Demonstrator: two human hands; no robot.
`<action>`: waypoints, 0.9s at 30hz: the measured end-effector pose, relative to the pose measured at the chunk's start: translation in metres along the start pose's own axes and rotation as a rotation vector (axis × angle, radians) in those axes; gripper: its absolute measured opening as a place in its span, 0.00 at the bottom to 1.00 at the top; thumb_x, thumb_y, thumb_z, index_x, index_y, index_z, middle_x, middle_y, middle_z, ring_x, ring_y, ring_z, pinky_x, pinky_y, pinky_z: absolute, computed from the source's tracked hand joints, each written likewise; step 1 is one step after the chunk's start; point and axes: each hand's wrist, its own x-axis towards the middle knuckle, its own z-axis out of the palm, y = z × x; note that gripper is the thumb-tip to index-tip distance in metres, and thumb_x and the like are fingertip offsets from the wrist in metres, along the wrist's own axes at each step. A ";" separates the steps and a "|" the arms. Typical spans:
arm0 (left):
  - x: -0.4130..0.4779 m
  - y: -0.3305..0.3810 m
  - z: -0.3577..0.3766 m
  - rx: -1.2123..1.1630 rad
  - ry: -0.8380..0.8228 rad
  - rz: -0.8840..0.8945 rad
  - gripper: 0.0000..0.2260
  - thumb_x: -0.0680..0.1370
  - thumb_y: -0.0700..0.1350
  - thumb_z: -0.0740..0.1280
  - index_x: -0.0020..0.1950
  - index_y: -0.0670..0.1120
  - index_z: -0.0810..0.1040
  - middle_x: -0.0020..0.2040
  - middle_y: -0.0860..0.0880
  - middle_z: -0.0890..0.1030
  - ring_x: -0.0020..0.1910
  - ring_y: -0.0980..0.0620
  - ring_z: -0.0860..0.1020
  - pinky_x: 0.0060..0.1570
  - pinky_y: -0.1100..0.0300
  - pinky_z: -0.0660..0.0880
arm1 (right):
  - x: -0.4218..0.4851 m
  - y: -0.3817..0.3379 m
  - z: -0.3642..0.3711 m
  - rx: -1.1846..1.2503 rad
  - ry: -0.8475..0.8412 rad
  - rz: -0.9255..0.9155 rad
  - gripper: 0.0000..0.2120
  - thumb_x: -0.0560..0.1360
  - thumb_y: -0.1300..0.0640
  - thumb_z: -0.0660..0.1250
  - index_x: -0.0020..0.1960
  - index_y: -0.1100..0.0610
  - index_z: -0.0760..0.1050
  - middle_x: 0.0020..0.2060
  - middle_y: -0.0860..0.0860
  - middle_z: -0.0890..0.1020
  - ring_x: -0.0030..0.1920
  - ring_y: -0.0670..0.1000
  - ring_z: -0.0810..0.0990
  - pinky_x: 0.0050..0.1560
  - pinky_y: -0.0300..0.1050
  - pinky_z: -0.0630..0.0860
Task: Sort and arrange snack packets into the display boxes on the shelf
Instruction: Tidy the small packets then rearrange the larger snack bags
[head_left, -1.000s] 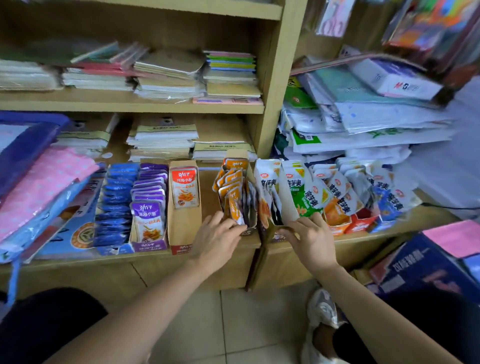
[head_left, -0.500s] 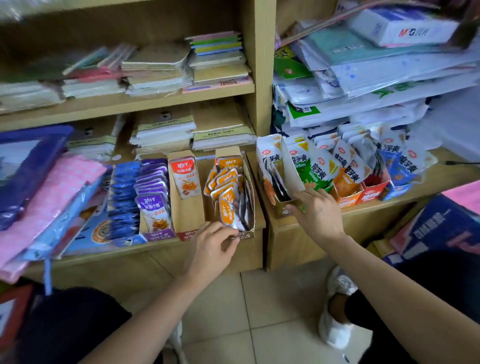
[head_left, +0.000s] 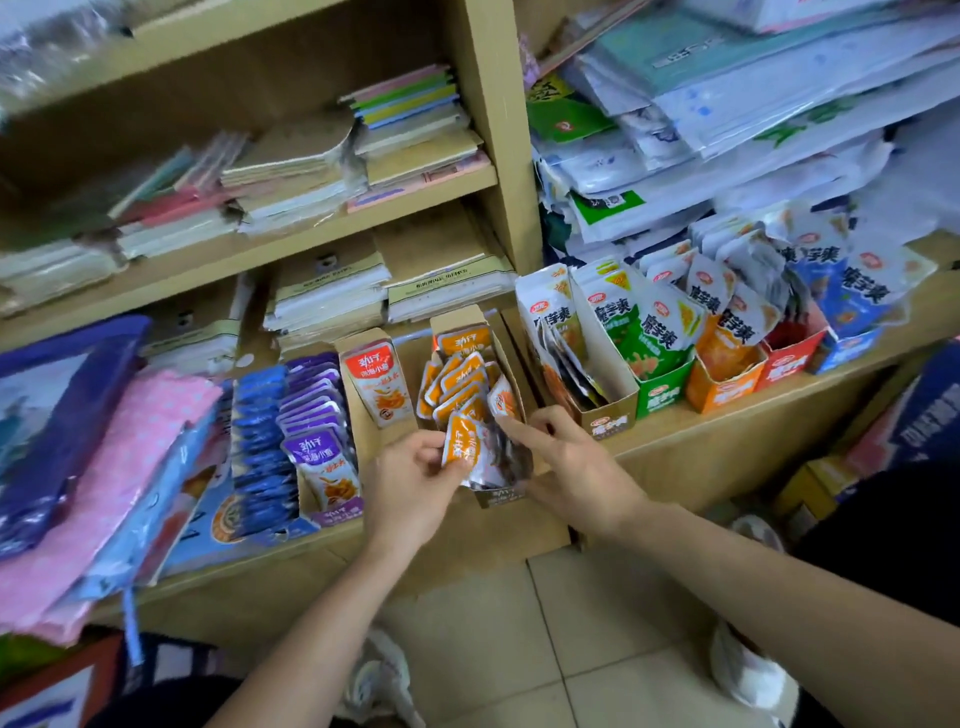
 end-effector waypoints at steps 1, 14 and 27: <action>0.004 -0.004 -0.002 -0.045 0.019 0.006 0.09 0.73 0.41 0.77 0.48 0.54 0.84 0.38 0.59 0.85 0.37 0.61 0.83 0.40 0.57 0.83 | 0.004 0.001 0.002 -0.016 -0.012 -0.012 0.40 0.75 0.53 0.74 0.80 0.44 0.57 0.64 0.50 0.66 0.62 0.52 0.72 0.61 0.46 0.76; 0.041 -0.022 -0.001 0.144 0.015 0.422 0.15 0.75 0.44 0.75 0.61 0.53 0.84 0.54 0.57 0.76 0.56 0.58 0.75 0.56 0.56 0.78 | 0.028 0.008 0.012 -0.062 0.164 -0.066 0.20 0.70 0.47 0.78 0.57 0.55 0.78 0.69 0.54 0.70 0.63 0.59 0.76 0.55 0.56 0.80; 0.075 -0.007 -0.004 0.115 -0.222 0.310 0.32 0.70 0.65 0.73 0.72 0.56 0.74 0.59 0.59 0.73 0.59 0.59 0.75 0.59 0.51 0.77 | 0.027 0.002 0.021 -0.083 0.189 -0.060 0.19 0.71 0.49 0.77 0.59 0.52 0.79 0.70 0.52 0.72 0.62 0.57 0.77 0.55 0.54 0.81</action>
